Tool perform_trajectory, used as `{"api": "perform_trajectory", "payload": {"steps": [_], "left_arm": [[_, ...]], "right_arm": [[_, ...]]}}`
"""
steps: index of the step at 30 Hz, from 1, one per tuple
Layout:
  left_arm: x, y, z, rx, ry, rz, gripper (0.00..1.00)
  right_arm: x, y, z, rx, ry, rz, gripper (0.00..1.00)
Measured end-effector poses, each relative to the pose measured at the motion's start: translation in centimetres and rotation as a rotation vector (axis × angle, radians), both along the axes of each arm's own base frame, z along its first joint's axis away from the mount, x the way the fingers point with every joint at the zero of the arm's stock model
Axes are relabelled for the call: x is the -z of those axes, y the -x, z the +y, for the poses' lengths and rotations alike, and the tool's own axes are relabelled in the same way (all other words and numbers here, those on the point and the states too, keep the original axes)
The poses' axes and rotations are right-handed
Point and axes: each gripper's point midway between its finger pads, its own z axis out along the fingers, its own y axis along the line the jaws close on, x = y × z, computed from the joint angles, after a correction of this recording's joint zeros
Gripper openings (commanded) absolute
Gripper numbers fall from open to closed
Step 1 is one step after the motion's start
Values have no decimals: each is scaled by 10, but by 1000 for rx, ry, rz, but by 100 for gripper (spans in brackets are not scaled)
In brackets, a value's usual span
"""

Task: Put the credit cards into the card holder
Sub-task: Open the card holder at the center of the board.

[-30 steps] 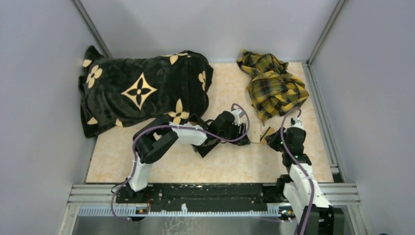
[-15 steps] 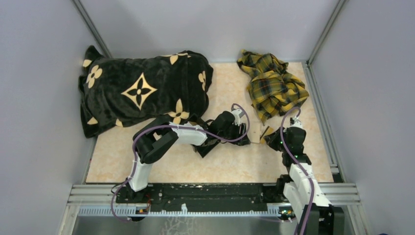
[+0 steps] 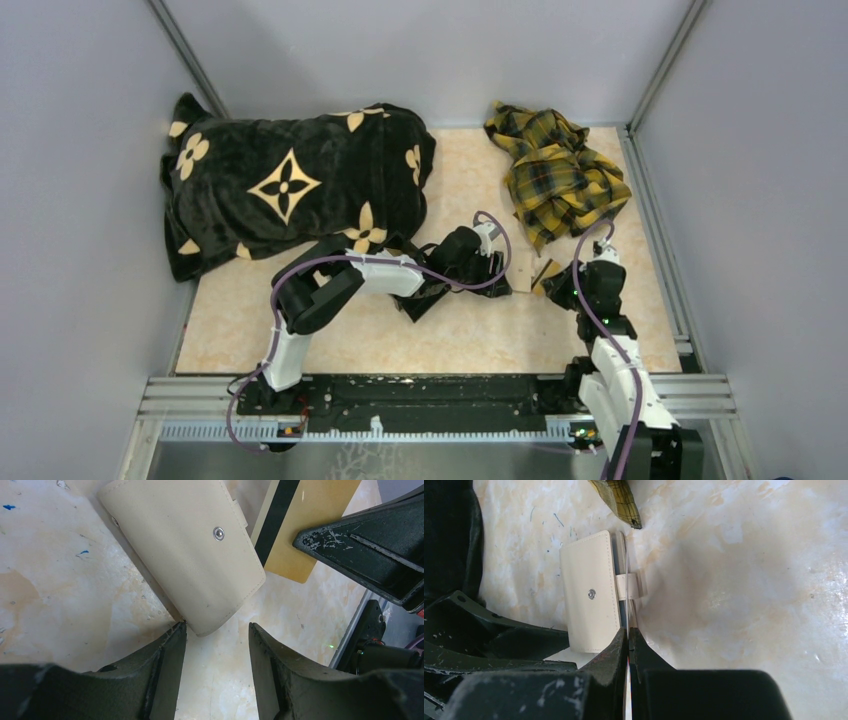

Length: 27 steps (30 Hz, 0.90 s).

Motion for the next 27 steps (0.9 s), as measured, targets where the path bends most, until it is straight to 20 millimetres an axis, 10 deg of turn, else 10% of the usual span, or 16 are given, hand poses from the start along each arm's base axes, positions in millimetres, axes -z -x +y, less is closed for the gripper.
{"api": "perform_trajectory", "payload": {"steps": [27], "left_arm": [[0,0,0,0,0,0,57]], "right_arm": [[-4,2,4,-20,-13,-14,0]]}}
